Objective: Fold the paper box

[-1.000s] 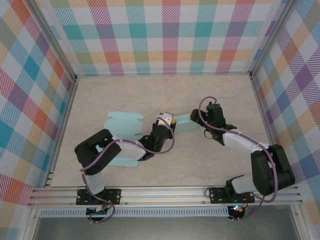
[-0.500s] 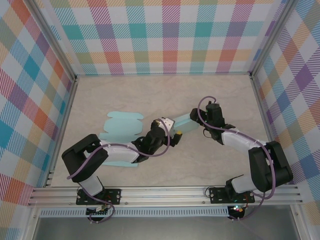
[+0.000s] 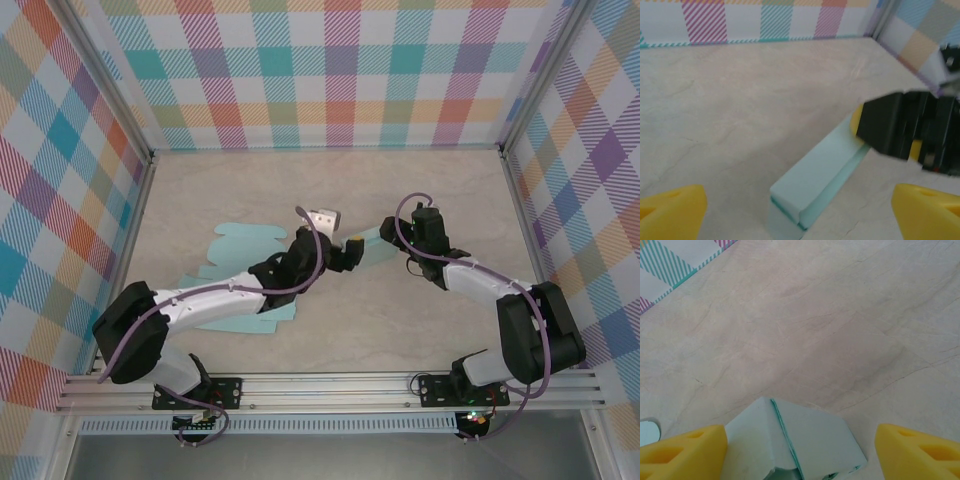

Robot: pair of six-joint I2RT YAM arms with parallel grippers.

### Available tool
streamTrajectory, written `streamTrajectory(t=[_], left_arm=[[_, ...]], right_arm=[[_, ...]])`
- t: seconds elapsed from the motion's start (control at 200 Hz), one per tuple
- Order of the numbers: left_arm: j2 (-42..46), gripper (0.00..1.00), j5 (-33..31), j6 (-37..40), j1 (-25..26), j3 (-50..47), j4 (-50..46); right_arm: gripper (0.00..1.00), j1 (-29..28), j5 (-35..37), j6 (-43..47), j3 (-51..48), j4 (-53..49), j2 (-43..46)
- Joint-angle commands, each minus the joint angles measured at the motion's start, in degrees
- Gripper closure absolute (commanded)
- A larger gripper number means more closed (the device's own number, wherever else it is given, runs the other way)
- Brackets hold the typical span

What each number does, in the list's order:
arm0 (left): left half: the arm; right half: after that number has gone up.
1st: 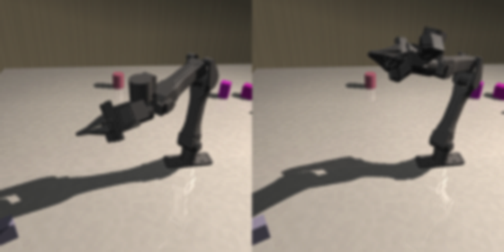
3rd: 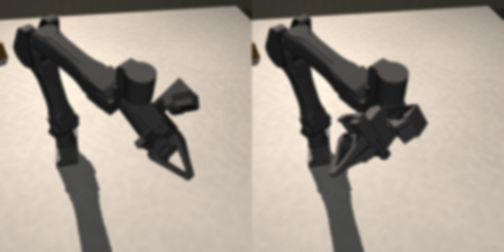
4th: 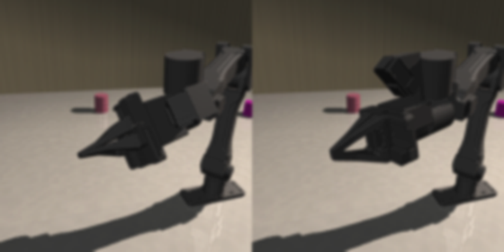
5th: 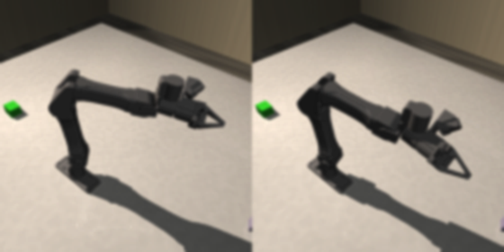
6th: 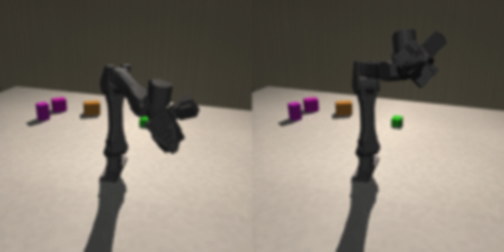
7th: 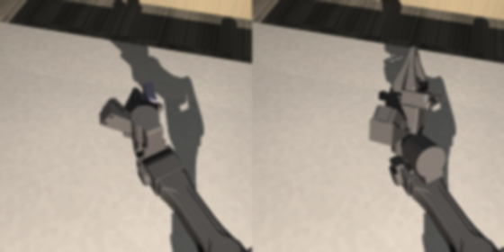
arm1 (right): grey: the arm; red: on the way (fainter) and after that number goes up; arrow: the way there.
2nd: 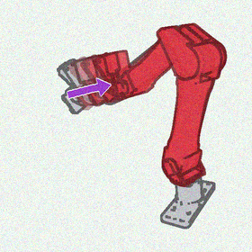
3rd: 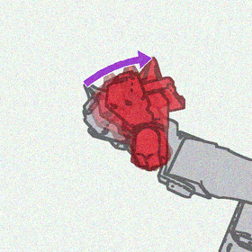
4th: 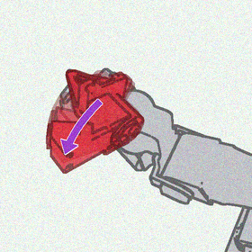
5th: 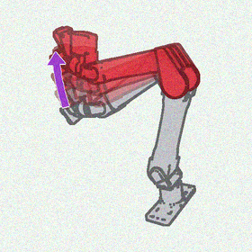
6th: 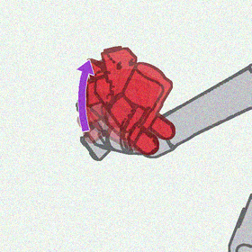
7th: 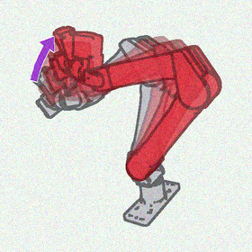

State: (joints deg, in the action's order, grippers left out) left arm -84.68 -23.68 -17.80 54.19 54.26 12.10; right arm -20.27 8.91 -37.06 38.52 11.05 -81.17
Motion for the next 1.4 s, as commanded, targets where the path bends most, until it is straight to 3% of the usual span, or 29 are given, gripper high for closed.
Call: streamTrajectory(t=[0.0, 0.215, 0.53, 0.945, 1.395], left_arm=[[-0.4, 0.09, 1.1, -11.4, -2.3, 4.0, -9.3], [-6.5, 0.12, 10.0, -19.7, -7.8, 6.0, -9.7], [-12.3, 0.17, 18.8, -24.2, -9.7, 4.3, -5.6], [-12.6, 0.26, 20.2, -26.8, -9.8, -3.0, -3.4], [-14.4, 0.56, 19.2, -28.2, -9.7, -9.2, -0.6]], right_arm=[[0.23, 0.2, 0.4, 1.8, -2.6, -7.2, -0.9], [0.22, 0.1, -0.1, 2.1, -2.7, -7.3, -0.5], [0.22, 0.1, -0.6, 2.1, -2.7, -7.3, -0.8], [0.23, 0.1, -0.8, 1.7, -3.0, -7.2, -1.3], [0.25, 0.8, -6.0, 0.2, -4.2, -8.0, 2.6]])
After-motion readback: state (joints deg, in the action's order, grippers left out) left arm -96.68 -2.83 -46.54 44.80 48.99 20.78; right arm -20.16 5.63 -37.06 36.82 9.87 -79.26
